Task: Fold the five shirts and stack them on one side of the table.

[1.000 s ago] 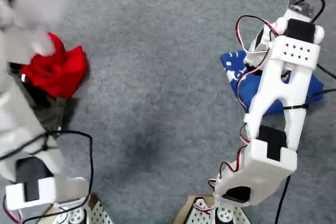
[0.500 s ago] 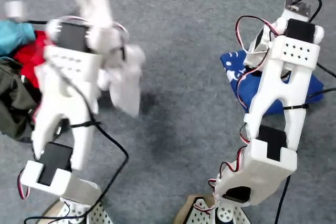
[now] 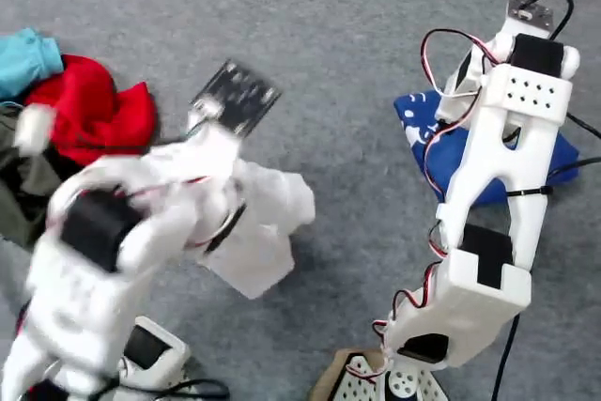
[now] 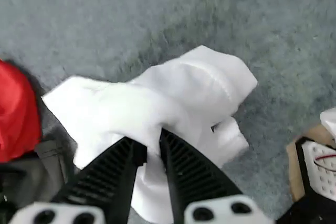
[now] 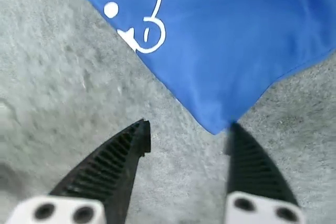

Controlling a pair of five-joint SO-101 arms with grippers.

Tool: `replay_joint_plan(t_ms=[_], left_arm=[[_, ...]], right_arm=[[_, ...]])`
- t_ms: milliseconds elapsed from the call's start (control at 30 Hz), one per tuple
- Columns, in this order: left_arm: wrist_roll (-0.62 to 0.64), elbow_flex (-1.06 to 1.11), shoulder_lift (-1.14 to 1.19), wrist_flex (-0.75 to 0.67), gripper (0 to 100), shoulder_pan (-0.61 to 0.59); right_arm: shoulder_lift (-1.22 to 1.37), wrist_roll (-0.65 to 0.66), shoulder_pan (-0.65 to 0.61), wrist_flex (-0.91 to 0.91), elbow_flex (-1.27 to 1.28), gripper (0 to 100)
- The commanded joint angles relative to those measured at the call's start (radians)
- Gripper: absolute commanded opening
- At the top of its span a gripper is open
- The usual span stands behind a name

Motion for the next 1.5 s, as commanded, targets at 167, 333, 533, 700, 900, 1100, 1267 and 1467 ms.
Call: replay_joint_plan(t_ms=[167,333,533,700,900,1100,1267,1467], left_arm=[[0.135,0.035,-0.053,0.032,25,-0.351],[0.132,0.038,-0.054,0.034,24,-0.733],[0.087,0.143,-0.042,-0.026,24,-1.026],[0.034,0.405,-0.050,-0.176,24,-1.040],[0.031,0.597,-0.053,-0.336,24,-1.033],[0.029,0.674,-0.053,-0.393,24,-1.034],[0.028,0.695,-0.053,-0.400,24,-1.043],[0.037,0.655,-0.054,-0.327,25,-1.040]], right_arm=[[-0.054,0.112,-0.148,0.008,0.101,27.4],[-0.054,0.118,-0.266,0.009,0.130,27.4],[-0.048,0.117,-0.461,0.009,0.131,27.4],[-0.005,0.115,-0.659,0.028,0.143,27.2],[0.090,0.124,-0.808,0.029,0.348,9.6],[0.173,0.124,-0.888,0.021,0.298,2.2],[0.262,0.123,-0.903,0.028,0.216,7.4],[0.286,0.135,-0.928,0.028,0.193,13.5]])
